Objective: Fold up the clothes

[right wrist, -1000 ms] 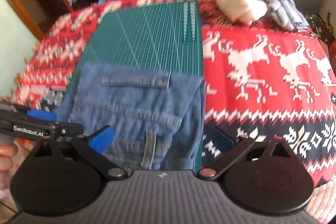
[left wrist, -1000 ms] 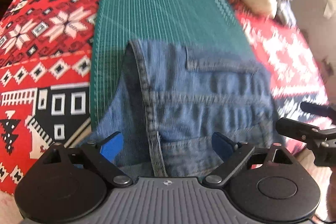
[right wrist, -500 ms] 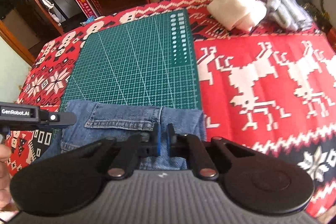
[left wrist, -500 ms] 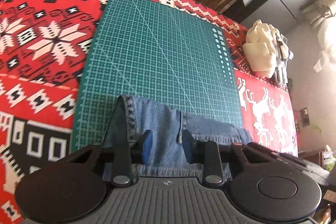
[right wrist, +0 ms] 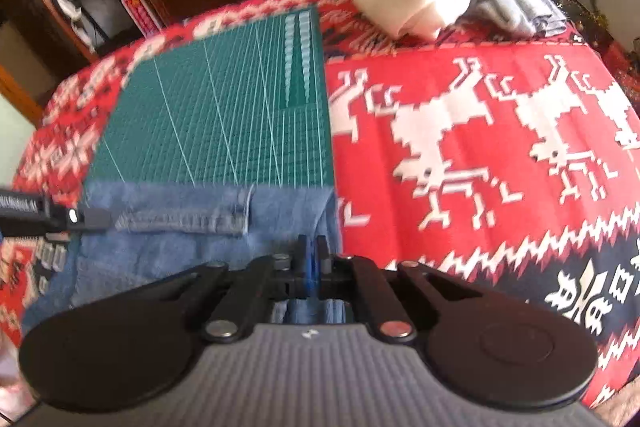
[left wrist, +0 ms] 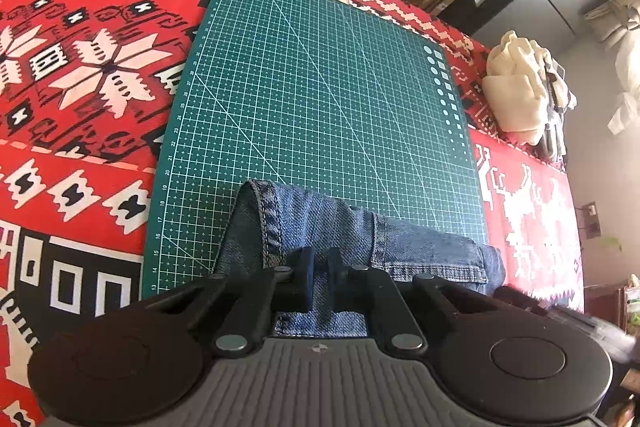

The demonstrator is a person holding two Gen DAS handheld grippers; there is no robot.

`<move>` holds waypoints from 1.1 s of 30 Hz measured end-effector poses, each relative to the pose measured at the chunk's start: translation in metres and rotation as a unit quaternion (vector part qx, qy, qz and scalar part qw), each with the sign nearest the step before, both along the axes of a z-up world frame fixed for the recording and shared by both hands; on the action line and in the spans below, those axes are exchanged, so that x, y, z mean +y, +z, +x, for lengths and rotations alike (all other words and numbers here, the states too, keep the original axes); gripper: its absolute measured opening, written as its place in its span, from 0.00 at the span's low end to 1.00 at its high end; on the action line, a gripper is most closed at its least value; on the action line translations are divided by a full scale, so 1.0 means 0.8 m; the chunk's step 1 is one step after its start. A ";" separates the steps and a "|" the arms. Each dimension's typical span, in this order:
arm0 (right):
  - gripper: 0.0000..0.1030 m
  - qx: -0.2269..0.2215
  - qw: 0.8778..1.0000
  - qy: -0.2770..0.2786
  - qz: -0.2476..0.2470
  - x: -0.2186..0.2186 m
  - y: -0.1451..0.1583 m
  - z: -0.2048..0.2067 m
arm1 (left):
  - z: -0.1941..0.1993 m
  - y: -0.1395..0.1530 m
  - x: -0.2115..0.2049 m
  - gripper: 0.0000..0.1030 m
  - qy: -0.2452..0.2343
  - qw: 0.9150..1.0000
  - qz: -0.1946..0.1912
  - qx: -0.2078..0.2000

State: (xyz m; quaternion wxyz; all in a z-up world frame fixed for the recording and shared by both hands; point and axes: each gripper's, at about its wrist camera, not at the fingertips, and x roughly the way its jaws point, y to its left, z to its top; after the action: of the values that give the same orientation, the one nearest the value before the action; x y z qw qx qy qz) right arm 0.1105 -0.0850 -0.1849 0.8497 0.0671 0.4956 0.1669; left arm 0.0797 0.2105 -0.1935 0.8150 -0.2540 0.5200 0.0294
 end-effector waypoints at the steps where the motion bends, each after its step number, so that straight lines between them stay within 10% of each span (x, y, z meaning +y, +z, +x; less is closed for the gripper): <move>1: 0.01 -0.003 1.000 -0.002 0.012 -0.003 0.004 0.003 | -0.001 0.002 0.000 0.08 0.000 1.000 0.001 -0.002; 33: 0.00 -0.002 0.999 0.026 0.037 0.021 -0.023 0.026 | 0.038 -0.017 0.020 0.03 0.027 0.999 -0.011 -0.032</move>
State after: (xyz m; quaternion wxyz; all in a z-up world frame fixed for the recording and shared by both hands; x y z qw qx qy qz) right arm 0.1312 -0.0682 -0.2036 0.8430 0.0851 0.4889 0.2075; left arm 0.1101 0.2265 -0.2074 0.8275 -0.2776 0.4867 0.0369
